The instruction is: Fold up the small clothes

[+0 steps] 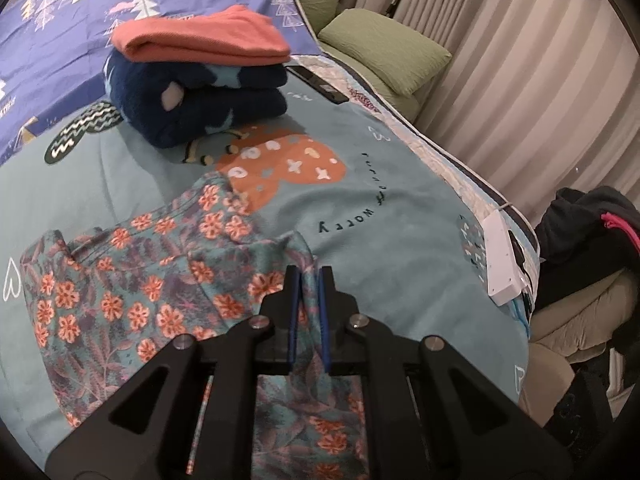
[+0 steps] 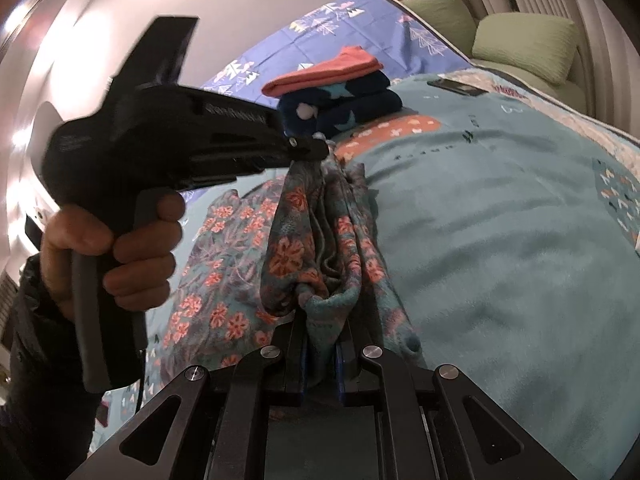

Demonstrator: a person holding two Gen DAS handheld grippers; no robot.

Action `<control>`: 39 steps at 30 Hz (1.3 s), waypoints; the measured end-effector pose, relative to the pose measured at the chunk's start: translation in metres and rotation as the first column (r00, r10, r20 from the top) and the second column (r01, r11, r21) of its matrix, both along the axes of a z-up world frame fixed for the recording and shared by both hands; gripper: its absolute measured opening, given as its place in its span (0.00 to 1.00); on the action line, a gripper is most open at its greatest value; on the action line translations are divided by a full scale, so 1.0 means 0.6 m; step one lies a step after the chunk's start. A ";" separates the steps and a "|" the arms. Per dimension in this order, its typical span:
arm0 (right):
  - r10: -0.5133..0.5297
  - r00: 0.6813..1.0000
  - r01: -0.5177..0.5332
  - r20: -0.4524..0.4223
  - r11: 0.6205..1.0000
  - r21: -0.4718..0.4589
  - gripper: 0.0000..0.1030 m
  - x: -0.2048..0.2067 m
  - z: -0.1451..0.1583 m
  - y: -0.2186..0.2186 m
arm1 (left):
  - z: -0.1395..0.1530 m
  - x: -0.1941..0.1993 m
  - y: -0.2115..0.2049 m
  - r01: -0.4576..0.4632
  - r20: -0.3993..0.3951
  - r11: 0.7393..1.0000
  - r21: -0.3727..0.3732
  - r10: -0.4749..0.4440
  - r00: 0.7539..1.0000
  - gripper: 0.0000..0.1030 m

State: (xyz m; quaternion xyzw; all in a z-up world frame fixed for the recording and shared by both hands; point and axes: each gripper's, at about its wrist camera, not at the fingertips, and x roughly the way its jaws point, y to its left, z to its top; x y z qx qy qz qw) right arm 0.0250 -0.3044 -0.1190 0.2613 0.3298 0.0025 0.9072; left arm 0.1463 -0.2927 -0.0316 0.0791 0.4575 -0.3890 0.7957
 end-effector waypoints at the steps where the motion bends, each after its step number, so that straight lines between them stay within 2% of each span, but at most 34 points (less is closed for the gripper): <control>1: 0.000 1.000 0.000 -0.001 1.000 0.002 0.08 -0.001 -0.001 -0.001 | 0.002 -0.003 -0.002 0.005 0.007 1.000 0.003 -0.005 1.000 0.09; 8: 0.010 1.000 -0.010 -0.009 1.000 0.017 0.08 -0.004 -0.006 -0.007 | 0.016 -0.032 0.027 0.013 0.051 1.000 0.008 -0.013 0.999 0.09; 11: 0.019 1.000 -0.018 -0.019 0.999 0.044 0.08 -0.008 -0.013 -0.018 | 0.021 -0.056 0.066 0.012 0.079 1.000 0.020 -0.014 0.997 0.10; 14: 0.012 0.999 -0.010 -0.030 0.998 0.060 0.08 -0.018 -0.020 -0.031 | 0.015 -0.084 0.117 -0.002 0.069 1.000 0.023 0.000 0.998 0.14; 20: 0.015 0.999 -0.010 -0.042 0.993 0.120 0.06 -0.032 -0.028 -0.055 | -0.020 -0.157 0.201 -0.028 0.079 0.994 0.110 0.020 0.997 0.16; 22: 0.016 0.999 -0.011 -0.047 0.995 0.100 0.06 -0.034 -0.021 -0.052 | -0.026 -0.180 0.222 -0.034 0.079 0.992 0.122 0.024 0.997 0.20; 24: 0.017 0.999 -0.013 -0.051 0.997 0.079 0.07 -0.039 -0.014 -0.049 | -0.029 -0.199 0.237 -0.046 0.085 0.991 0.125 0.035 0.996 0.32; 29: 0.016 0.998 -0.014 -0.057 0.999 0.044 0.12 -0.057 0.002 -0.053 | -0.035 -0.229 0.260 -0.078 0.122 0.988 0.135 0.062 0.991 0.40; 30: 0.016 0.999 -0.015 -0.052 1.000 0.011 0.14 -0.060 0.010 -0.051 | -0.037 -0.233 0.263 -0.088 0.134 0.986 0.139 0.069 0.989 0.46; 32: 0.023 0.999 -0.025 -0.033 0.997 -0.074 0.21 -0.064 0.026 -0.044 | -0.043 -0.241 0.268 -0.109 0.165 0.982 0.155 0.083 0.983 0.54; 34: 0.043 0.999 -0.045 -0.016 0.990 -0.130 0.39 -0.061 0.037 -0.036 | -0.050 -0.247 0.271 -0.110 0.184 0.980 0.168 0.079 0.980 0.54; 36: 0.074 0.997 -0.075 -0.009 0.984 -0.160 0.44 -0.052 0.045 -0.027 | -0.058 -0.254 0.273 -0.112 0.191 0.978 0.177 0.078 0.978 0.58; 39: 0.129 0.991 -0.131 -0.023 0.969 -0.209 0.44 -0.026 0.047 -0.005 | -0.071 -0.258 0.270 -0.118 0.199 0.976 0.181 0.082 0.977 0.59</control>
